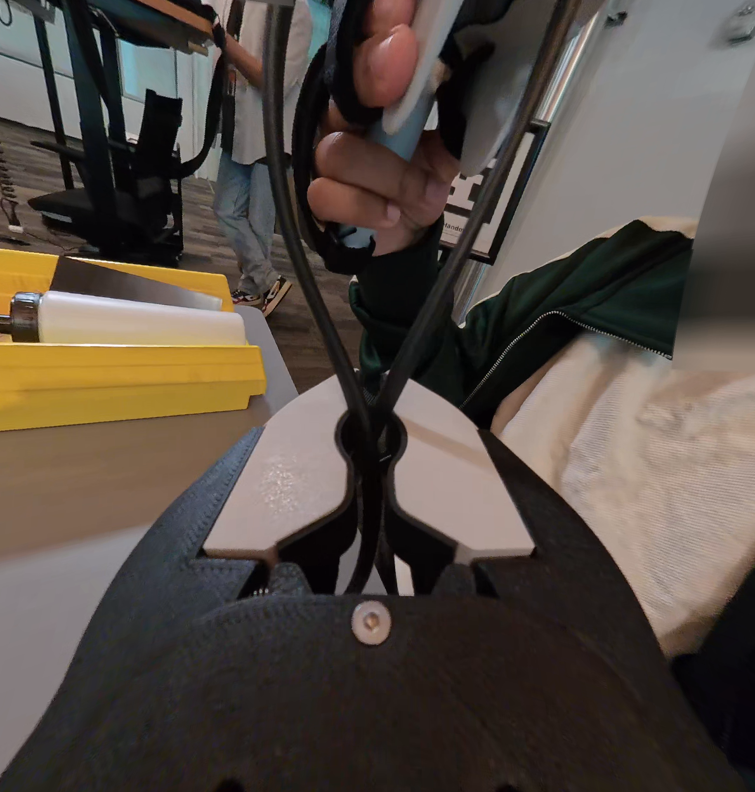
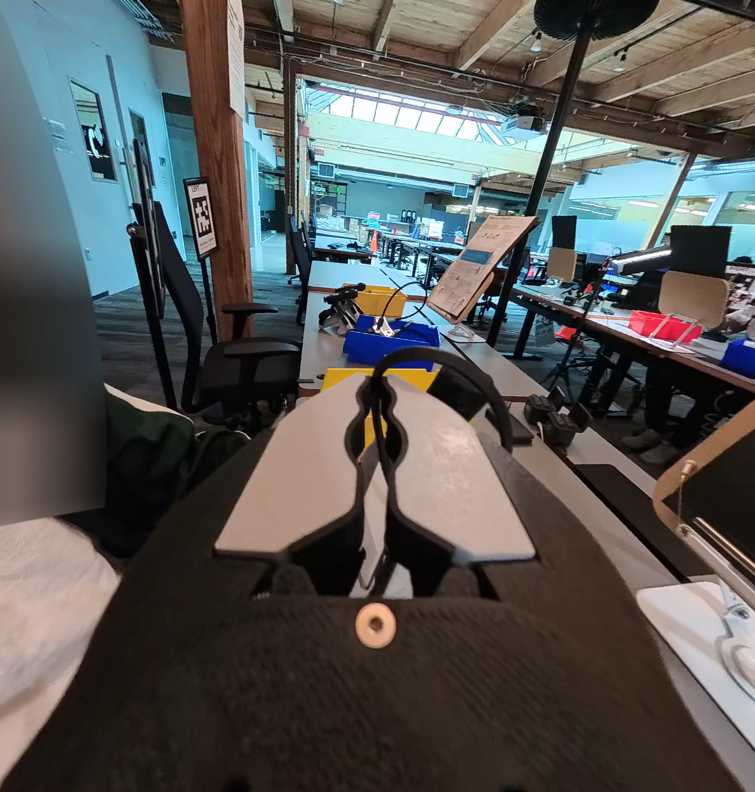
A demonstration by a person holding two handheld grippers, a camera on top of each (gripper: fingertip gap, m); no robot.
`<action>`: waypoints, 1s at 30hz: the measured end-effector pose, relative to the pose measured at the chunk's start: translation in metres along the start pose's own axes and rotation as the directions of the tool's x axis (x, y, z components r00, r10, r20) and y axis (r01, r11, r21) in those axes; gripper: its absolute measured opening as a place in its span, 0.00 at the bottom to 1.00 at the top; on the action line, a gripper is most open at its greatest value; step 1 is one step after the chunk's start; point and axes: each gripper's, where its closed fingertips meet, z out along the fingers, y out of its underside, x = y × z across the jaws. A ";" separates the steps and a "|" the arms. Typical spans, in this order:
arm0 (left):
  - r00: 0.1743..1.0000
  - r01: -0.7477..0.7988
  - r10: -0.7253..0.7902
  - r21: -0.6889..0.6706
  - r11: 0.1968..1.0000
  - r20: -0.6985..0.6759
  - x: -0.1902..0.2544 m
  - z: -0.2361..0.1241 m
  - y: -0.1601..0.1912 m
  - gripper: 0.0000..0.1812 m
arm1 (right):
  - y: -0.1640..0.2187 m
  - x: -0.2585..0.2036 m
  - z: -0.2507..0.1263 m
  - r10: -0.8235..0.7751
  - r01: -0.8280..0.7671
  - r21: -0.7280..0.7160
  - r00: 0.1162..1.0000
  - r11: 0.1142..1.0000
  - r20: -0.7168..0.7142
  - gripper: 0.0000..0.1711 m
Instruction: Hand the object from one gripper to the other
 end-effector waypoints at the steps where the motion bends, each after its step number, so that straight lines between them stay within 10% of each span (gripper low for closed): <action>1: 1.000 -0.004 0.004 0.007 1.000 0.001 0.000 -0.001 -0.001 0.03 | -0.001 0.001 -0.002 -0.002 0.002 0.002 1.000 1.000 -0.005 0.02; 30: 0.993 0.007 -0.009 0.014 1.000 0.117 -0.015 0.002 0.000 0.12 | 0.000 0.009 -0.005 -0.016 0.015 -0.005 0.998 1.000 -0.059 0.02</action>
